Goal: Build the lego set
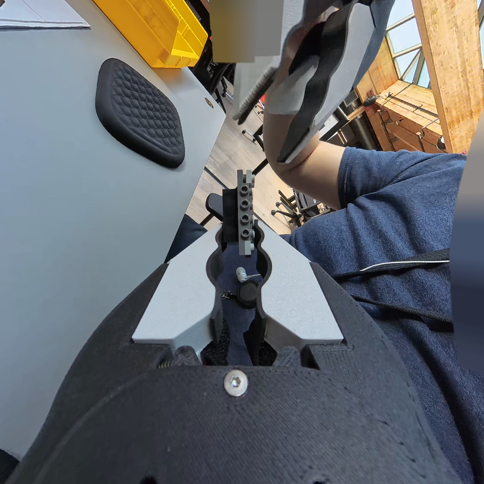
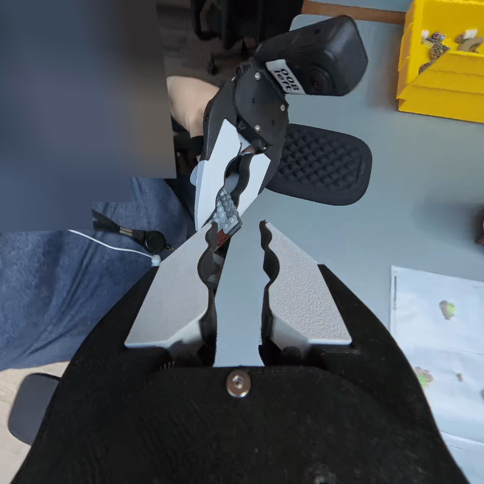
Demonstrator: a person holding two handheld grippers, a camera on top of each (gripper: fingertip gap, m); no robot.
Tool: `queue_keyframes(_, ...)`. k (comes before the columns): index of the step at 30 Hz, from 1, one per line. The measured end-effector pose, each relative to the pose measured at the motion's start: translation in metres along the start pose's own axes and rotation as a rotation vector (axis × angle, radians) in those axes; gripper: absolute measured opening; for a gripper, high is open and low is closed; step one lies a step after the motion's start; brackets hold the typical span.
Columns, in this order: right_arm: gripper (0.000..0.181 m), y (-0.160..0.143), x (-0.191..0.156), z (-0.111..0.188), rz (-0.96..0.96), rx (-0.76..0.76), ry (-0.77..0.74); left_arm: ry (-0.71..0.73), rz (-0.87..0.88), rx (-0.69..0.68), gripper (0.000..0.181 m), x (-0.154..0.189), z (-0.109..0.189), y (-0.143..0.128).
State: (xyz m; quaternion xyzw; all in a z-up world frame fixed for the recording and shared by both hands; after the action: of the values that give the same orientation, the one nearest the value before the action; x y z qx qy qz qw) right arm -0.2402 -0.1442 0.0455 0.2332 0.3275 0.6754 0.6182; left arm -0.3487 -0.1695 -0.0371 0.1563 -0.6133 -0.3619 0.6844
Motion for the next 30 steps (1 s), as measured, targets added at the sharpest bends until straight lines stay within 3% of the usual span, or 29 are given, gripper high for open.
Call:
queue_keyframes(4, 0.039, -0.012, 0.004, 0.004, -0.308, 0.206, 0.07, 0.064, -0.119, 0.036, 0.018, 0.006, 0.002, 0.005)
queue_keyframes(7, 0.038, -0.019, 0.001, 0.001, -0.404, 0.286, 0.071, 0.124, -0.209, 0.047, 0.017, 0.012, 0.002, 0.007)
queue_keyframes(14, 0.028, -0.02, -0.01, -0.013, -0.393, 0.295, 0.068, 0.162, -0.265, 0.079, 0.018, 0.015, 0.001, 0.013)
queue_keyframes(30, 0.009, -0.018, -0.006, -0.01, -0.417, 0.333, 0.09, 0.229, -0.327, 0.067, 0.018, 0.017, 0.001, 0.012)
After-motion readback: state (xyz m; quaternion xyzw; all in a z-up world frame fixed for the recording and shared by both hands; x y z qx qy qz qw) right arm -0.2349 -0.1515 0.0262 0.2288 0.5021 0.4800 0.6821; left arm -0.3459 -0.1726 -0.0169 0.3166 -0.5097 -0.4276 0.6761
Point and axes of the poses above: each gripper's, where its closed fingertips meet, z back along the fingers, y out of its top, x = y × z across the jaws, the point moved 7 cm from there along z, back along the fingers, and after that the axes turned 3 degrees about y, right-handed, at the moved point
